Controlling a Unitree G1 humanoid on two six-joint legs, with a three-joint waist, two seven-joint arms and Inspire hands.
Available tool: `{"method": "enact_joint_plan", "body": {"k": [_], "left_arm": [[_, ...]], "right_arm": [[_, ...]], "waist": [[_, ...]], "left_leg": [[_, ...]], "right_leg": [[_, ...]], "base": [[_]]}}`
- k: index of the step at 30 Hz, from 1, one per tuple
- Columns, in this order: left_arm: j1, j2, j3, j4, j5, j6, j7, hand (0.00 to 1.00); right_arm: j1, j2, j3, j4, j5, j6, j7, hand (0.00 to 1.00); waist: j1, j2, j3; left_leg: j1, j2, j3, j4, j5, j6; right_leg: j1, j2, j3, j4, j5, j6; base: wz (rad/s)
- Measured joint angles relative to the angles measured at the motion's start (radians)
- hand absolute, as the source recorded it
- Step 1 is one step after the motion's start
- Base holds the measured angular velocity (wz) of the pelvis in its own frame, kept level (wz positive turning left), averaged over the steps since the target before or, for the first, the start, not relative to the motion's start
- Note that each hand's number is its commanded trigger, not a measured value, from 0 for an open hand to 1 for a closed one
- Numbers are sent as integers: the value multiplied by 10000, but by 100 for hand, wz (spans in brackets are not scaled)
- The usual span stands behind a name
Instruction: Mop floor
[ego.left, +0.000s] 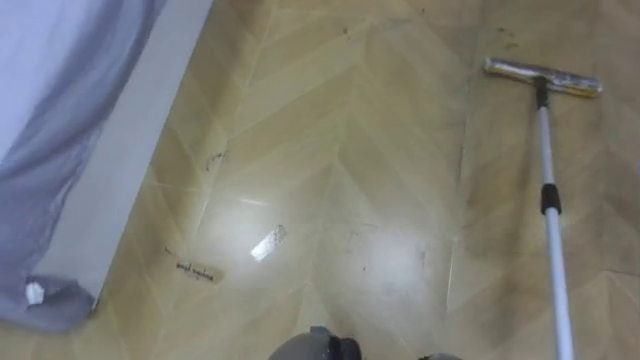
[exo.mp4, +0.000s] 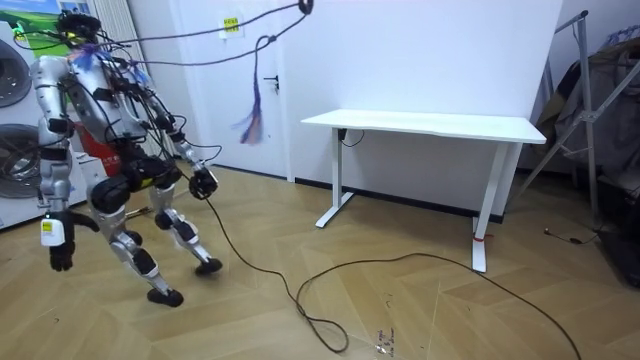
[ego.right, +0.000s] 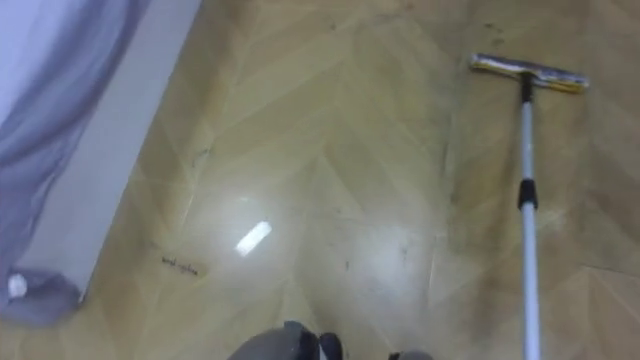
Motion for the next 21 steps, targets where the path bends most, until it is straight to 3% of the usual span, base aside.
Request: {"method": "enact_joint_plan", "body": {"k": [3,4,5,6,8,9,10,12,14,15,16,17,18,19,21], "left_arm": [[158,-200,-15,-101,-8,9,173,0],[243,-187,1,-101,-14,51,206,0],[350,-141,14,-105,9,148,247,0],[376,-122,11,-100,-6,189,260,0],[390,10,79,-108,-73,298,298,0],[397,72,88,-153,-125,319,338,0],[411,228,92,-253,-170,412,395,0],[456,581,34,-579,-482,519,460,0],[606,1017,-136,-873,-502,431,598,0],[628,1048,-108,-883,-502,456,625,0],[732,1086,-106,-1029,-484,504,636,0],[882,1080,-108,-1200,-441,531,573,0],[899,1069,-98,-1196,-410,544,517,0],[901,1044,-97,-1197,-268,621,377,0],[976,967,-83,-1259,26,692,203,0]], "right_arm": [[-66,250,59,-379,-446,9,-360,100],[-145,322,-22,-376,-642,65,-387,100],[-234,359,-62,-374,-817,145,-462,100],[-333,349,-120,-371,-895,194,-476,100],[-1145,134,-163,-246,-967,629,-422,100],[-1493,32,-196,-211,-1057,801,-369,100],[-2355,-254,-207,-110,-1120,988,-211,100],[-3631,-782,-144,-64,-1109,983,34,100],[-5009,-1291,117,-226,-930,763,110,100],[-5311,-1383,203,-291,-903,728,178,100],[-5814,-1497,187,-352,-814,710,293,100],[-6078,-1557,180,-260,-602,863,453,100],[-6095,-1567,166,-257,-477,886,477,100],[-6040,-1600,58,-288,-343,826,517,100],[-5577,-1545,-180,-329,-234,656,648,100]], "waist": [[-26,-54,53],[4,-73,56],[2,-175,71],[35,-194,80],[475,-398,110],[609,-469,125],[779,-680,249],[840,-780,306],[1374,-1095,314],[1445,-1164,310],[1524,-1315,322],[1631,-1428,320],[1645,-1487,307],[1577,-1524,320],[1581,-1490,310]], "left_leg": [[444,-3,-351,-606,36,-193],[613,9,-550,-650,-48,-342],[744,54,-733,-624,-159,-524],[805,116,-792,-613,-206,-609],[832,384,-872,-277,-336,-870],[802,417,-859,-99,-352,-928],[625,557,-878,450,-365,-998],[43,890,-833,1759,-184,-1327],[-489,1379,-692,3109,15,-1652],[-624,1465,-691,3404,126,-1736],[-899,1512,-690,3841,466,-1777],[-1041,1587,-609,3906,494,-1783],[-1130,1573,-598,3689,414,-1731],[-1385,1573,-403,2903,250,-1673],[-1605,1537,-56,1209,310,-1651]], "right_leg": [[-273,-94,-121,-3030,-6,14],[-177,-53,-311,-4054,357,-85],[-34,-25,-542,-4196,804,-171],[62,-6,-732,-4204,815,-205],[260,27,-1428,-4083,590,-579],[260,-66,-1588,-3987,489,-674],[238,-59,-1699,-3743,273,-836],[186,28,-1957,-3289,-102,-1048],[114,456,-1952,-2789,-514,-1346],[120,492,-1985,-2664,-627,-1401],[134,518,-1986,-2496,-821,-1460],[197,522,-1999,-2482,-916,-1533],[203,512,-1976,-2505,-937,-1557],[247,537,-1910,-2649,-950,-1547],[526,598,-1918,-3143,-927,-1479]], "base": [[-46],[-17],[-11],[0],[-10],[-22],[-4],[9],[-20],[-4],[22],[31],[52],[63],[53]]}}
